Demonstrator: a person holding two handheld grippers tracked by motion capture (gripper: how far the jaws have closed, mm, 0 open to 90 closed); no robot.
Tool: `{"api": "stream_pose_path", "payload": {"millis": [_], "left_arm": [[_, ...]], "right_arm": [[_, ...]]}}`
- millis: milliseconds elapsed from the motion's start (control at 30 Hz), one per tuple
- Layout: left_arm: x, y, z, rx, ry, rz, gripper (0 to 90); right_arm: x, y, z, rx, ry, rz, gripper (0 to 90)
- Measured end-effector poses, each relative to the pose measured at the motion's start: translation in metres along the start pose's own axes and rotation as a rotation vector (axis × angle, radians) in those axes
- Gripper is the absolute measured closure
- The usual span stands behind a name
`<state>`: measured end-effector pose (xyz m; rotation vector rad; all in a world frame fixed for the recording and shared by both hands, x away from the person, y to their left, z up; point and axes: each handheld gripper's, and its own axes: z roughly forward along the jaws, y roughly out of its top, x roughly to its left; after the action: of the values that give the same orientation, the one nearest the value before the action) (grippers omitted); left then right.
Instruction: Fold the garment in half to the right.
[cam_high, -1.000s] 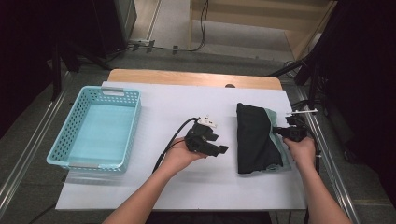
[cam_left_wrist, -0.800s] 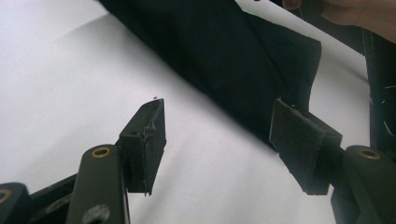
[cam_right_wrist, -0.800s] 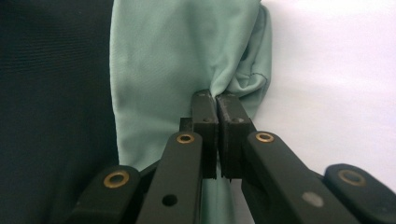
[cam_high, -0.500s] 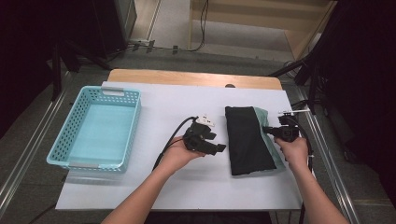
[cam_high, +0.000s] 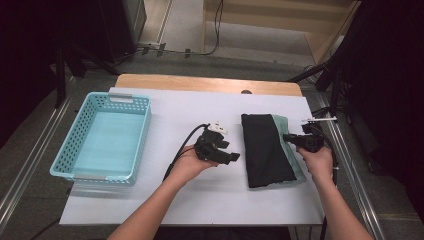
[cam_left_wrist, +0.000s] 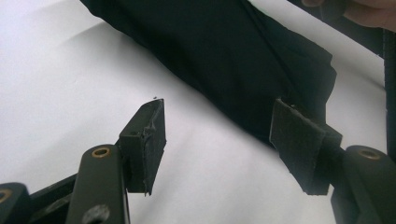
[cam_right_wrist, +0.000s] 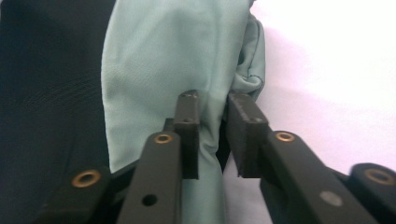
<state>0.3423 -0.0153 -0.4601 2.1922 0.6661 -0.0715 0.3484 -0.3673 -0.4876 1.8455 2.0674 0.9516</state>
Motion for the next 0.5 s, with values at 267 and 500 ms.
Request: {"api": "stream_pose_path", "payload": {"millis": [267,500], "left_arm": [[0.002,0.0,0.002,0.005,0.001,-0.005,37.0],[0.004,0.001,-0.001,0.002,0.0,-0.014,37.0]], "right_arm": [[0.005,-0.002,-0.021,-0.064,0.02,-0.06,52.7],[0.008,-0.006,-0.036,-0.102,0.033,-0.1,40.7]]}}
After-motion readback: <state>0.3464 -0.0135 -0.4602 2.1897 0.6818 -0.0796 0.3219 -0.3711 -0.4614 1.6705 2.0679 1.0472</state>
